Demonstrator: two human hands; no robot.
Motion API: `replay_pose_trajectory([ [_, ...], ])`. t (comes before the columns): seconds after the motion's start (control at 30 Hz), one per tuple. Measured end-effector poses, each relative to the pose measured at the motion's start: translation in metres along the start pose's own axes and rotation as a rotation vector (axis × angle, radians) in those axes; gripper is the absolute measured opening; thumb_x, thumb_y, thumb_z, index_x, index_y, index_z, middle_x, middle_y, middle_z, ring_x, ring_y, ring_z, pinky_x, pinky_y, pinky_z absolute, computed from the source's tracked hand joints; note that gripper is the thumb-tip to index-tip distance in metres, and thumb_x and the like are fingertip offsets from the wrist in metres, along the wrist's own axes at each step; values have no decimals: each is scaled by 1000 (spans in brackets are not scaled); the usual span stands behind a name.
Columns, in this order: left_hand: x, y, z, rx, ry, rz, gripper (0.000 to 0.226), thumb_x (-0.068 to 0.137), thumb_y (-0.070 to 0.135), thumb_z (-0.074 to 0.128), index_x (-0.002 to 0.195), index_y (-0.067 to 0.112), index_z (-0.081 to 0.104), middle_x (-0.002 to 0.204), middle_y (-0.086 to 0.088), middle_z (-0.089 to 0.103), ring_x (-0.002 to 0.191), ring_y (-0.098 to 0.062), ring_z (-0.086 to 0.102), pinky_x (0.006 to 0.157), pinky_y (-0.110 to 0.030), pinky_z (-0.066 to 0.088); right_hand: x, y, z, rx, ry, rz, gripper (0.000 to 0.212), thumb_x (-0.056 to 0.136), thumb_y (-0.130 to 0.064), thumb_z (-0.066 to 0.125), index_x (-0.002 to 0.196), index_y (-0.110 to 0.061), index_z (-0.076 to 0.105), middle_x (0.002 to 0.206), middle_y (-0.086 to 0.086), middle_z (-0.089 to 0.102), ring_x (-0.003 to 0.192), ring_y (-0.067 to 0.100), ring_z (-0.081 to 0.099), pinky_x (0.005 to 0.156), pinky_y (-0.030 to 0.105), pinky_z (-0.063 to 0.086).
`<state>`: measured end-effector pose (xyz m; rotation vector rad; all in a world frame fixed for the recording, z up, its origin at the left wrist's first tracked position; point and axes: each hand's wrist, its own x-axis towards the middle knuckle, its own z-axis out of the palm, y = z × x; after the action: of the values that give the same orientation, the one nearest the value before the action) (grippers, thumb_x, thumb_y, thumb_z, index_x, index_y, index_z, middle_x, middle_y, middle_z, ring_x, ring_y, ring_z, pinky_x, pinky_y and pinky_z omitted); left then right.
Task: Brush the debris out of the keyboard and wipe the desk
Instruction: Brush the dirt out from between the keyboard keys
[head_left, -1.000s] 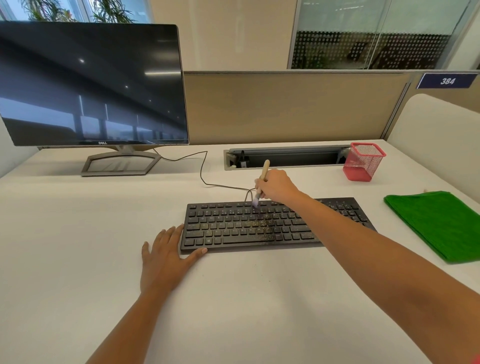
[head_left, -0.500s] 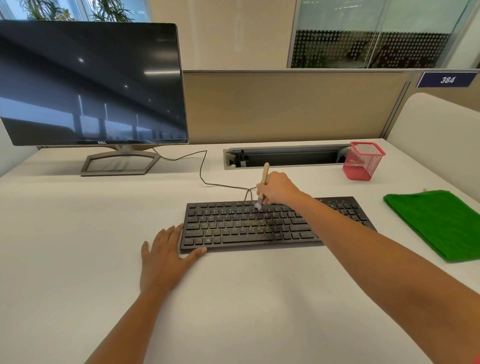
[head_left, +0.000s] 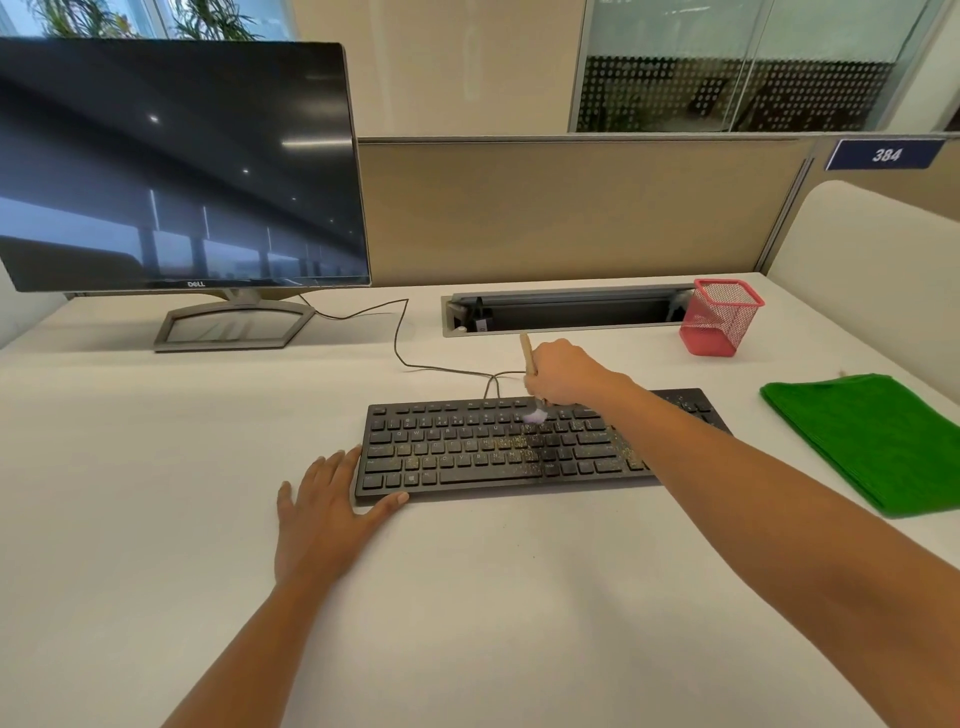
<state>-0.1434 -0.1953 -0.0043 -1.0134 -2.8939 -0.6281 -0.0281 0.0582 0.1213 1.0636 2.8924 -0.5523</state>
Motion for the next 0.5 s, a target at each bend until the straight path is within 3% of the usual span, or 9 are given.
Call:
replay_pose_trajectory([
  [0.07,0,1,0,-2,0,3,105,58,88,12,146,32,27,151,7,31,142,-11,17,116,-45,7,4,1,-1,31,76,36,26,93,-17,51,108,1,61,89,10,57,78,20,55,61,26,43],
  [0.2,0,1,-1,-5,0,2,105,58,88,12,146,32,26,151,7,31,143,-11,17,116,-45,7,11,-3,6,329,160,54,28,95,-20,51,108,2,63,103,18,66,86,24,65,83,33,52],
  [0.33,-1,1,-1,-11,-3,2,105,58,88,12,146,33,26,151,7,30,143,-11,16,116,-44,6,7,-5,12,271,94,61,30,95,-20,50,109,4,62,105,18,67,86,26,66,69,27,51],
  [0.43,0,0,0,-3,-5,3,105,58,88,12,146,32,26,151,7,31,143,-11,16,116,-45,7,4,-5,9,205,-3,76,28,95,-17,49,107,5,62,97,18,68,85,27,68,80,32,54],
  [0.5,0,0,0,-3,0,3,105,58,88,12,146,32,27,151,7,31,143,-11,17,116,-45,7,7,-4,7,260,44,86,27,94,-17,49,107,4,62,96,17,68,81,26,68,82,32,54],
])
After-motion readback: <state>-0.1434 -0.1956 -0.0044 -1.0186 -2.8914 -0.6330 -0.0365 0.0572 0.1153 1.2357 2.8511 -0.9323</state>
